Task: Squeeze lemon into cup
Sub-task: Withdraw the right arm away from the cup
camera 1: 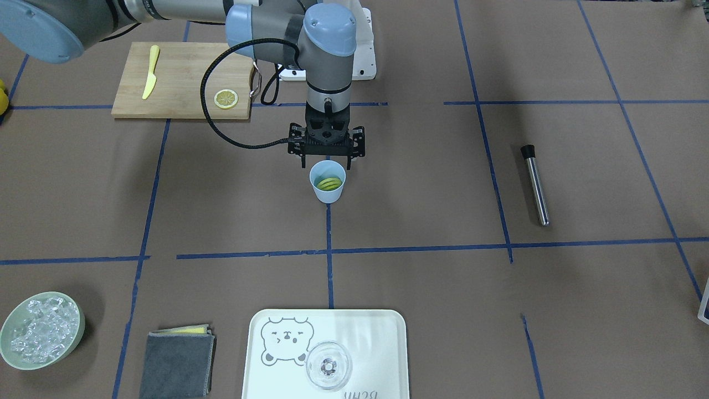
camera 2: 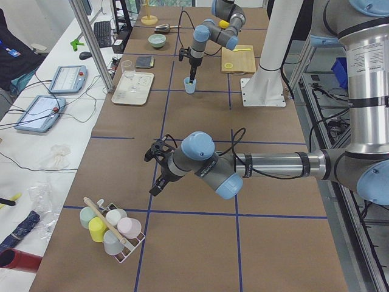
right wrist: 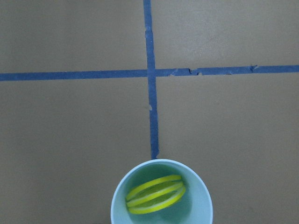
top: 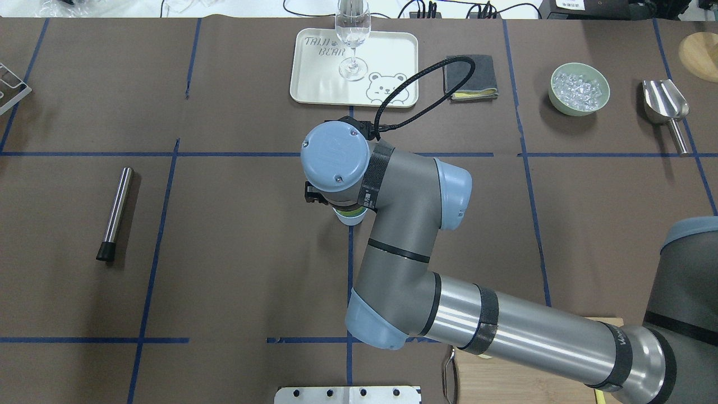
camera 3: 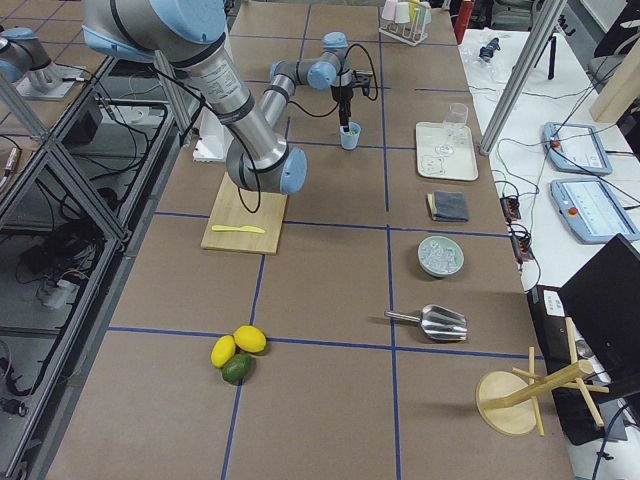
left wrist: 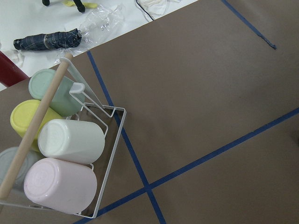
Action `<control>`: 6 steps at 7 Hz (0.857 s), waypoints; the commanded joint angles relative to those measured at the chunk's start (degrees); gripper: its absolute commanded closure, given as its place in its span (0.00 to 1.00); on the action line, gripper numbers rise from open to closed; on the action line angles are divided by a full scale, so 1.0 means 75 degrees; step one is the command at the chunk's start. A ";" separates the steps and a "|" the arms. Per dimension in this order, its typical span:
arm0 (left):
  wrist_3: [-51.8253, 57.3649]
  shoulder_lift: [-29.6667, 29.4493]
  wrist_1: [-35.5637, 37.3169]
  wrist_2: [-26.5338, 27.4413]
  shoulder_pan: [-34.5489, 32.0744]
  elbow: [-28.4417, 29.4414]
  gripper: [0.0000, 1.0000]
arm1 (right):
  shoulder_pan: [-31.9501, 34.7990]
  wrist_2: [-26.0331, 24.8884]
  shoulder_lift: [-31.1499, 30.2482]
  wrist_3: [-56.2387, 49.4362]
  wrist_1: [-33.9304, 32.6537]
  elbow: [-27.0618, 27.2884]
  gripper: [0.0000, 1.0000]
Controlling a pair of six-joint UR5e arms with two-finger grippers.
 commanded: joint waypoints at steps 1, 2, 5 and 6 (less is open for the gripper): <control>-0.0012 -0.0003 0.0045 -0.0011 0.0000 -0.0011 0.00 | 0.0069 0.0047 0.0014 -0.0129 -0.0012 0.0146 0.00; 0.0000 0.0044 -0.0001 -0.0023 0.0012 -0.0011 0.00 | 0.0360 0.0418 -0.0241 -0.0570 -0.0035 0.0438 0.00; -0.0186 0.0009 0.0081 -0.0117 0.0316 0.0012 0.00 | 0.2451 0.2384 -0.2579 -0.4426 -0.0035 0.2205 0.00; -0.0547 -0.0003 0.0081 -0.0070 0.0456 -0.0034 0.00 | 0.3377 0.2855 -0.3318 -0.6205 -0.0012 0.2245 0.00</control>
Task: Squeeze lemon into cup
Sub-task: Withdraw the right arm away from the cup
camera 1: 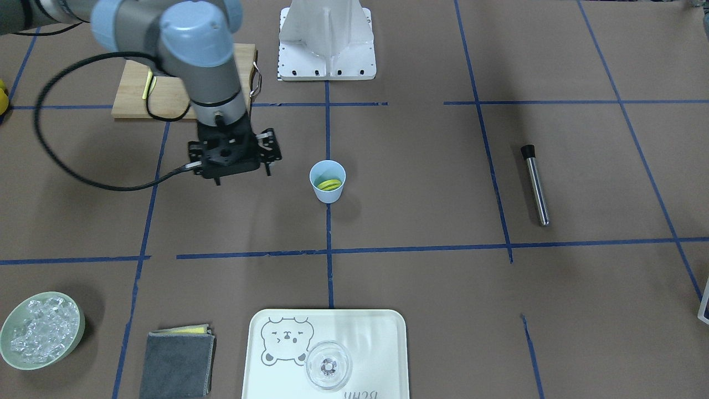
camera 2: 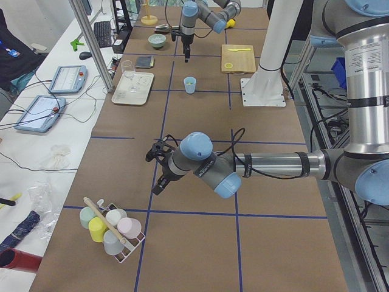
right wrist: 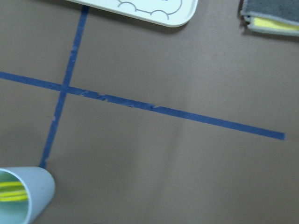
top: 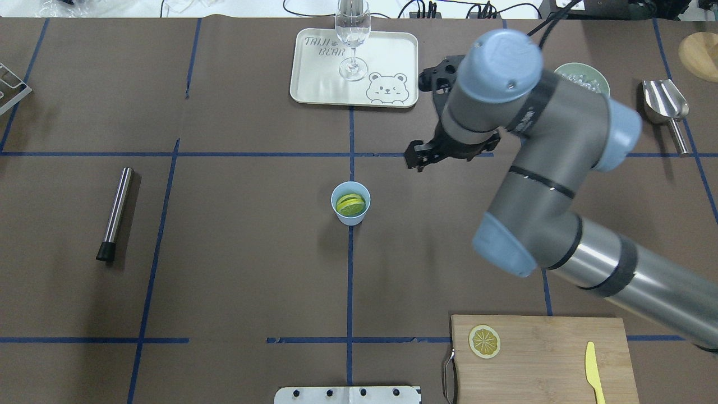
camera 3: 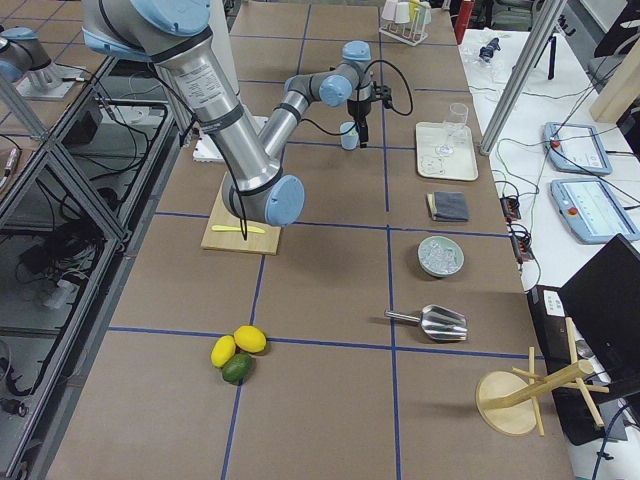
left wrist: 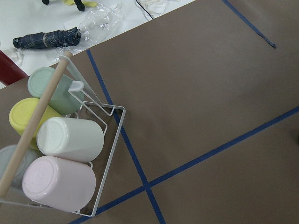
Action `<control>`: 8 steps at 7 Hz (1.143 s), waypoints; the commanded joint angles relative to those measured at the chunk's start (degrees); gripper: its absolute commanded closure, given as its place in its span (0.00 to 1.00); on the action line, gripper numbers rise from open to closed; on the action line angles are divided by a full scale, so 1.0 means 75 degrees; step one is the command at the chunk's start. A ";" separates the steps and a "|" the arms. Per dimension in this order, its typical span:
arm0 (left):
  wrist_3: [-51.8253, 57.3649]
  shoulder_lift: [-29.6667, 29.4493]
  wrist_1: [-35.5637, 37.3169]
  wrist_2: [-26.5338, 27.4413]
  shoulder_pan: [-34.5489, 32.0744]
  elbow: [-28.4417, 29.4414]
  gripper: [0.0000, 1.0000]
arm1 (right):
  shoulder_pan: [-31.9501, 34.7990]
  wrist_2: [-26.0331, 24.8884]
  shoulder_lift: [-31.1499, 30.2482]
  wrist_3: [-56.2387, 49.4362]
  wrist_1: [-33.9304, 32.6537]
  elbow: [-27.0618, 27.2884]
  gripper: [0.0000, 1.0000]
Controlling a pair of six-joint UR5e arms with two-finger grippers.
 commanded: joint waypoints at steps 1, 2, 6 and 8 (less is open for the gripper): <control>-0.0865 -0.0057 -0.0006 0.0085 0.0387 -0.0060 0.00 | 0.2121 0.1161 -0.1611 -0.3765 0.0006 0.0246 0.00; -0.1589 -0.0162 -0.0006 0.0294 0.0784 -0.0199 0.00 | 0.3152 0.1804 -0.2383 -0.5291 0.0018 0.0164 0.00; -0.5013 -0.0736 -0.0006 0.1567 0.2716 -0.0306 0.13 | 0.5608 0.1800 -0.4917 -0.6994 0.0088 -0.0270 0.00; -0.5567 -0.1088 0.0040 0.1785 0.3386 -0.0189 0.18 | 0.6254 0.1881 -0.5459 -0.7621 0.0169 -0.0316 0.00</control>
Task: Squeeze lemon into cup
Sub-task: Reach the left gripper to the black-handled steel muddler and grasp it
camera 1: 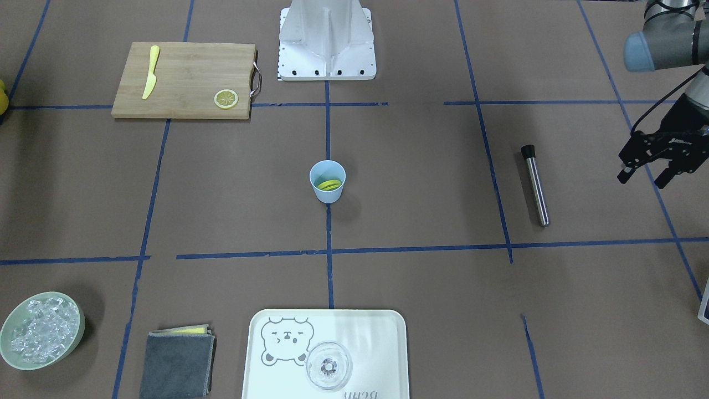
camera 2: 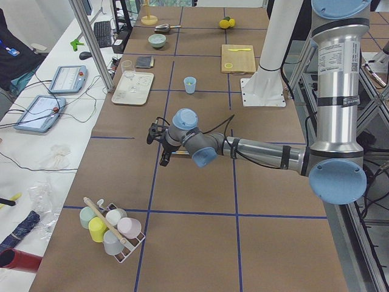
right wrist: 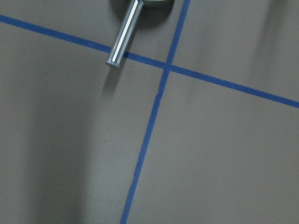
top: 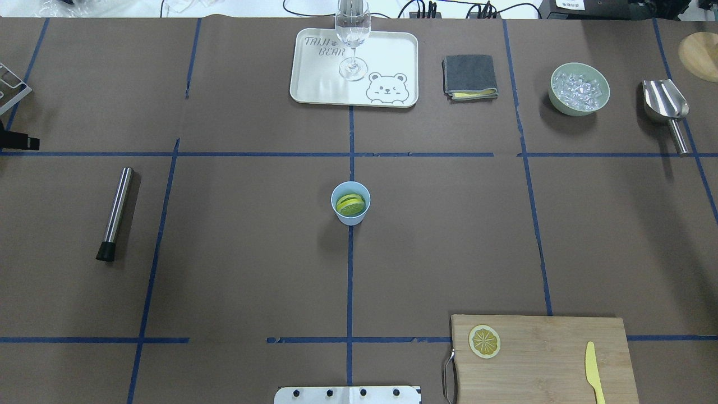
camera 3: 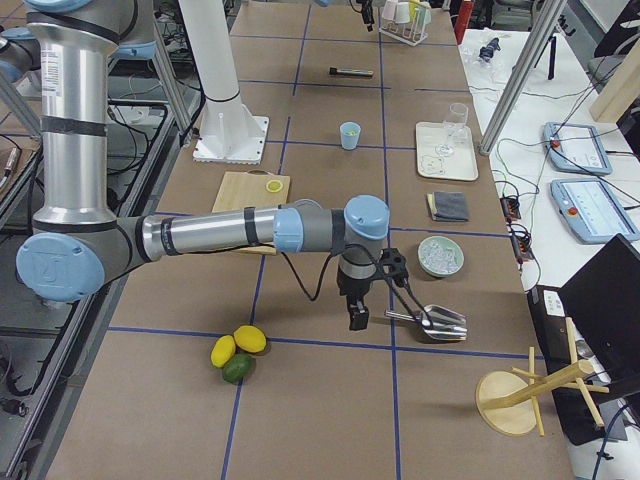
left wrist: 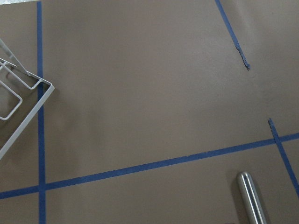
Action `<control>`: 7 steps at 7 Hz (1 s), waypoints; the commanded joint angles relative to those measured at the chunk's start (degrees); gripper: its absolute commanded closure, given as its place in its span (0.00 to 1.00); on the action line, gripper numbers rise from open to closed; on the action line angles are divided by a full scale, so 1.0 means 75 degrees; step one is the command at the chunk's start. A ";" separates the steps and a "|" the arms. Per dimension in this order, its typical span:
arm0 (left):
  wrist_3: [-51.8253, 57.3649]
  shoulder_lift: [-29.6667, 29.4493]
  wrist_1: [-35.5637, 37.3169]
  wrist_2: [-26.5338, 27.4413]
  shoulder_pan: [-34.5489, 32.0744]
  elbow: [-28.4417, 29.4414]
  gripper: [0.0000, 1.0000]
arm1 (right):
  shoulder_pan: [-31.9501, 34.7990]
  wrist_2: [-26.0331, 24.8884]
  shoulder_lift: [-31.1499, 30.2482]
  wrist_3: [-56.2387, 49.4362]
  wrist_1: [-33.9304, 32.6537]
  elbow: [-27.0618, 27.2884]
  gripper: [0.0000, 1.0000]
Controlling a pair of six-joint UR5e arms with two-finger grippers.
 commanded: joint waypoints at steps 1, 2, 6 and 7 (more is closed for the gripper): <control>-0.0744 -0.0327 0.0028 0.0198 0.0798 0.0181 0.19 | 0.0562 0.0058 -0.0395 -0.0485 0.0061 -0.0059 0.00; -0.0841 -0.0573 0.0028 0.0256 0.1034 0.0473 0.25 | 0.0552 0.0082 -0.0500 -0.0497 0.0073 -0.0094 0.00; -0.0226 -0.1876 0.1996 0.0292 0.1611 0.0921 0.28 | 0.0552 0.0153 -0.0524 -0.0555 0.0073 -0.0082 0.00; 0.0336 -0.1864 0.1997 0.0292 0.1611 0.1107 0.28 | 0.0564 0.0153 -0.0524 -0.0556 0.0073 -0.0082 0.00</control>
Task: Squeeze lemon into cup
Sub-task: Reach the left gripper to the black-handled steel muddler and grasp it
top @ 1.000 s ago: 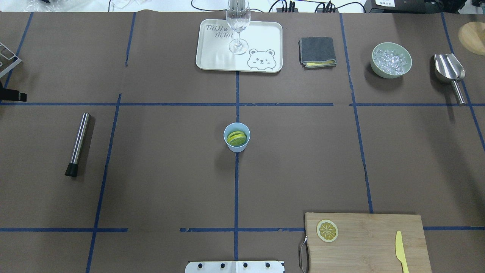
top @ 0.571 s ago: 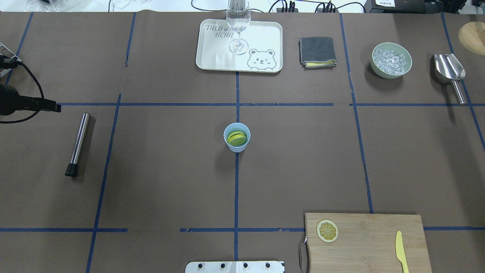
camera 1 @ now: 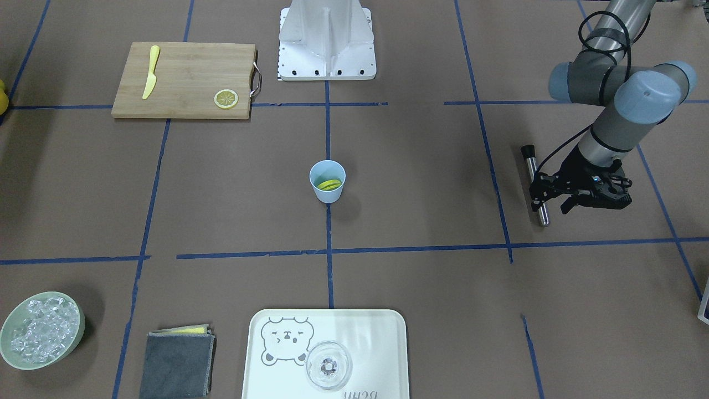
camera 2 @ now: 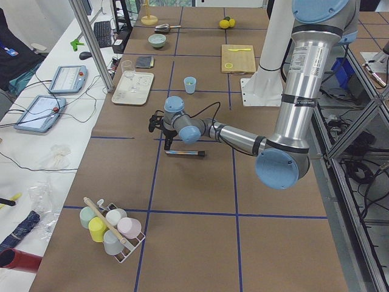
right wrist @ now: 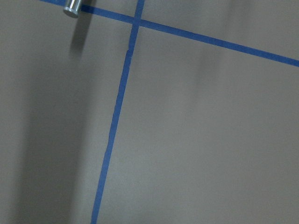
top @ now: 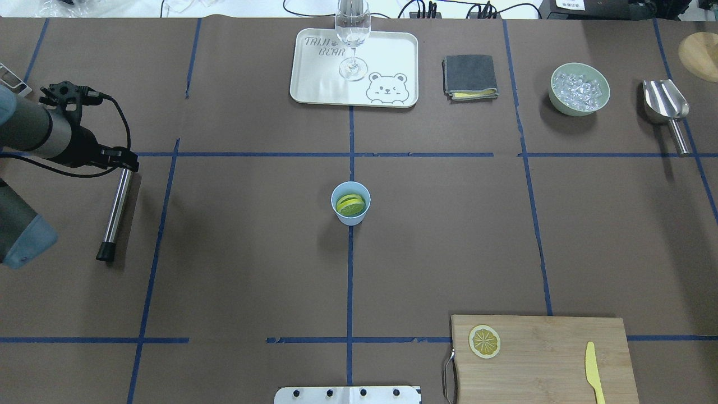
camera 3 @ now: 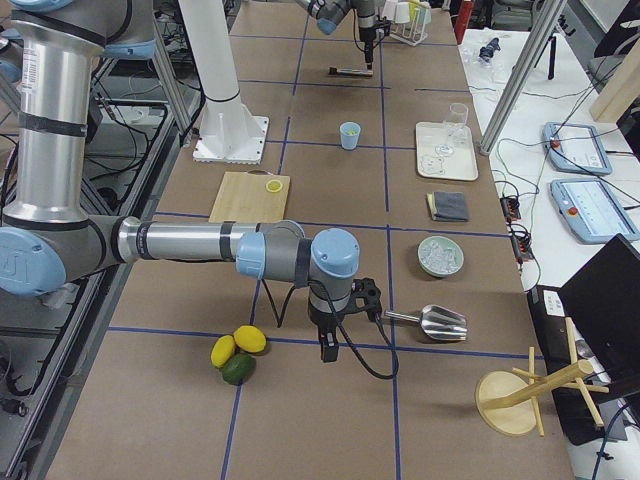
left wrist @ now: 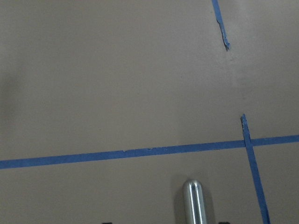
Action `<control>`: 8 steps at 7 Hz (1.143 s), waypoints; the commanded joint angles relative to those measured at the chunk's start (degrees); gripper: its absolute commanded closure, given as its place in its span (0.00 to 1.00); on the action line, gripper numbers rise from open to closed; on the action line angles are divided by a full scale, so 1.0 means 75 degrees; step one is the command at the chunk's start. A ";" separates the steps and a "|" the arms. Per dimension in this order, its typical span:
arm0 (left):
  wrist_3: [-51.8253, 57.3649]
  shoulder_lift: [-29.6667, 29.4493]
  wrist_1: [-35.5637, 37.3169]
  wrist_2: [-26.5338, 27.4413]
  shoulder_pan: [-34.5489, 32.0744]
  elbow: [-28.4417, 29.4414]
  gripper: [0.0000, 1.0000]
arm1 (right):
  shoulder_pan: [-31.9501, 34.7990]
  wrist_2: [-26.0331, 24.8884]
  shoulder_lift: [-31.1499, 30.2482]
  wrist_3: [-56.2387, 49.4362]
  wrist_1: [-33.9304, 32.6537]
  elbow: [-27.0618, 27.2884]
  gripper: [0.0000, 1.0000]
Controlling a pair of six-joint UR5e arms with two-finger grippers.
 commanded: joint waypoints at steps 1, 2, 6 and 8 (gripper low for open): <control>0.0671 -0.0090 0.0174 0.0002 0.0040 0.0265 0.28 | -0.0003 0.0000 -0.0001 0.0002 0.0001 0.0013 0.00; 0.0671 -0.0090 0.0174 0.0002 0.0052 0.0301 0.28 | -0.0003 -0.0012 -0.0001 0.0002 0.0001 0.0013 0.00; 0.0660 -0.0067 0.0116 -0.0021 0.0168 0.0371 0.32 | -0.0003 -0.0024 -0.0001 0.0014 0.0001 -0.0068 0.00; 0.0660 -0.0055 0.0104 -0.0056 0.0169 0.0383 0.33 | -0.0003 -0.0012 -0.0001 0.0060 0.0001 -0.0057 0.00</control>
